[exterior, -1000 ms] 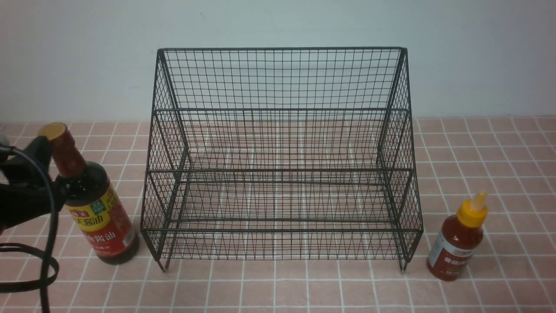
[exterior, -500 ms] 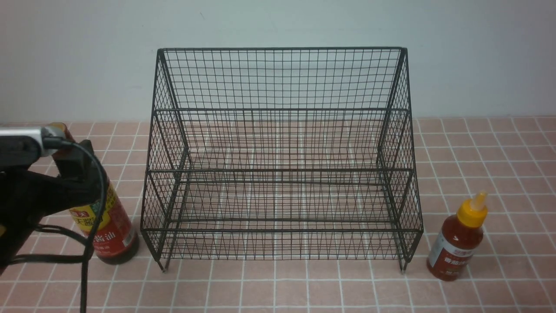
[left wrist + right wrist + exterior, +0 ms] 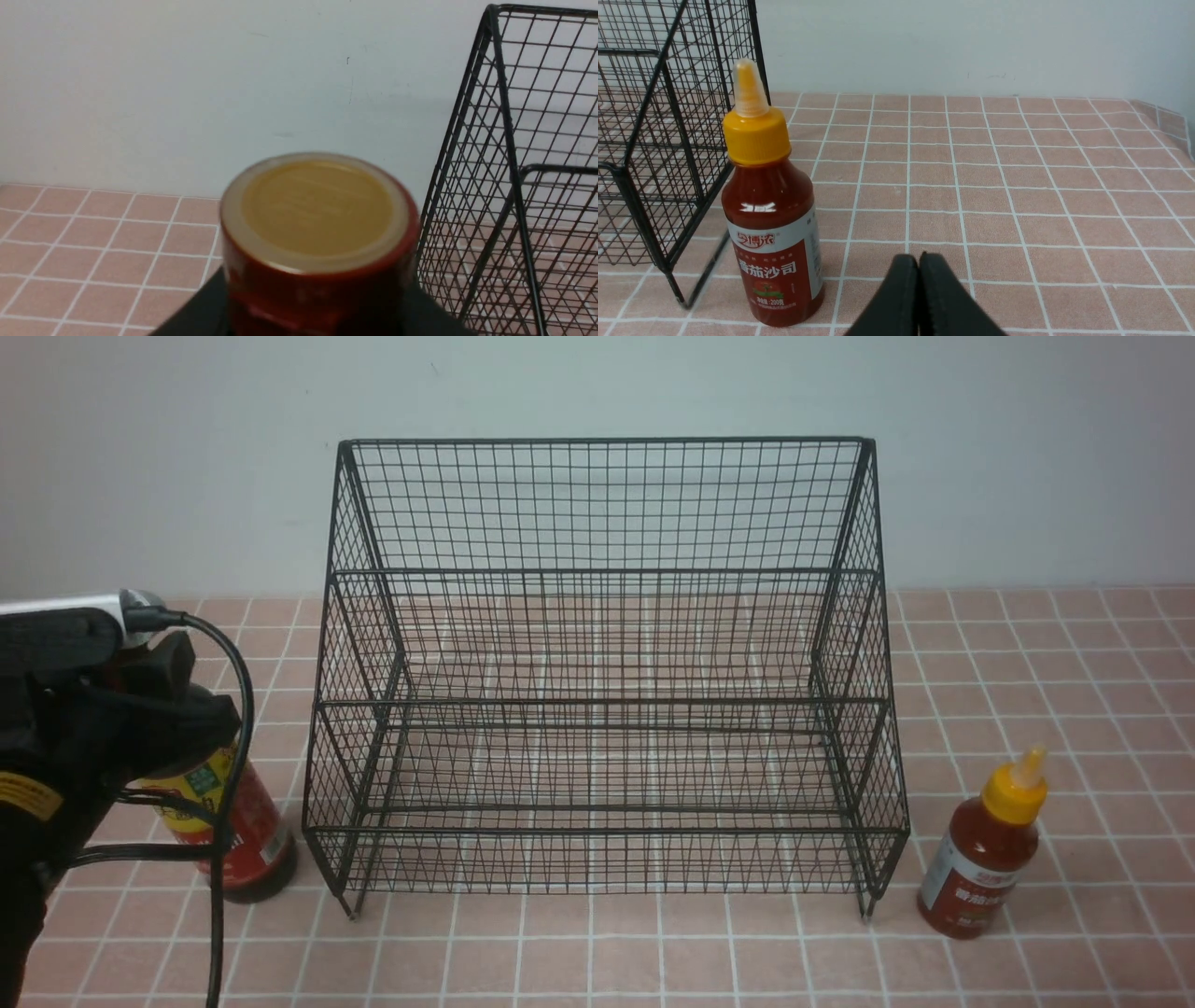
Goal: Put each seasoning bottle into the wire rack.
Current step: Use the left arm to grab the condiment bottle closest to it, then use the left arm to put the condiment bottle back on the shelf
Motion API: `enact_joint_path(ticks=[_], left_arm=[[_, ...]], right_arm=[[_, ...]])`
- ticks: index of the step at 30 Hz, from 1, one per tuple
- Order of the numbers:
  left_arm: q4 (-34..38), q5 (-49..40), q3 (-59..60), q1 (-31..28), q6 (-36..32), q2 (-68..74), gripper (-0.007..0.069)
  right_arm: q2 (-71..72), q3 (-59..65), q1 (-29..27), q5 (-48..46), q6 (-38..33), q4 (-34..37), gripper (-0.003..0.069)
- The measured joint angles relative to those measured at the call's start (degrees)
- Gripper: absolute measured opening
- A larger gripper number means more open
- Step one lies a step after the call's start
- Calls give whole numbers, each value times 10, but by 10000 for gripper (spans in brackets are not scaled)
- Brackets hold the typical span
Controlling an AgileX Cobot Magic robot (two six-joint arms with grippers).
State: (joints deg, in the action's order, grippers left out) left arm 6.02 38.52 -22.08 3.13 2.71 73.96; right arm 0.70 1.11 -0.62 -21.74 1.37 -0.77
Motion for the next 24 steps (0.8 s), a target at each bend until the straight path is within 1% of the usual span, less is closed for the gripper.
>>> enact_joint_path(ticks=[1, 6, 9, 12, 13, 16, 17, 18, 21, 23, 24], left_arm=[[-5, -7, 1, 0, 4, -7, 257], [-22, -53, -2, 0, 10, -75, 257], [-33, -92, -36, 0, 11, -125, 257], [-60, -137, -93, 0, 13, -167, 257], [-60, -141, -97, 0, 14, -171, 257], [-106, -201, -182, 0, 55, -193, 257], [-106, -204, -182, 0, 59, -194, 257], [-130, -220, -214, 2, 91, -196, 257], [-168, -237, -255, 17, 146, -197, 257], [-184, -238, -267, 27, 167, -196, 257], [-204, -239, -283, 45, 189, -188, 257]], right_arm=[[0, 0, 0, 0, 0, 0, -9], [0, 0, 0, 0, 0, 0, -9], [0, 0, 0, 0, 0, 0, -9], [0, 0, 0, 0, 0, 0, -9], [0, 0, 0, 0, 0, 0, -9], [0, 0, 0, 0, 0, 0, -9], [0, 0, 0, 0, 0, 0, -9], [0, 0, 0, 0, 0, 0, -9], [0, 0, 0, 0, 0, 0, -9], [0, 0, 0, 0, 0, 0, -9], [0, 0, 0, 0, 0, 0, -9]])
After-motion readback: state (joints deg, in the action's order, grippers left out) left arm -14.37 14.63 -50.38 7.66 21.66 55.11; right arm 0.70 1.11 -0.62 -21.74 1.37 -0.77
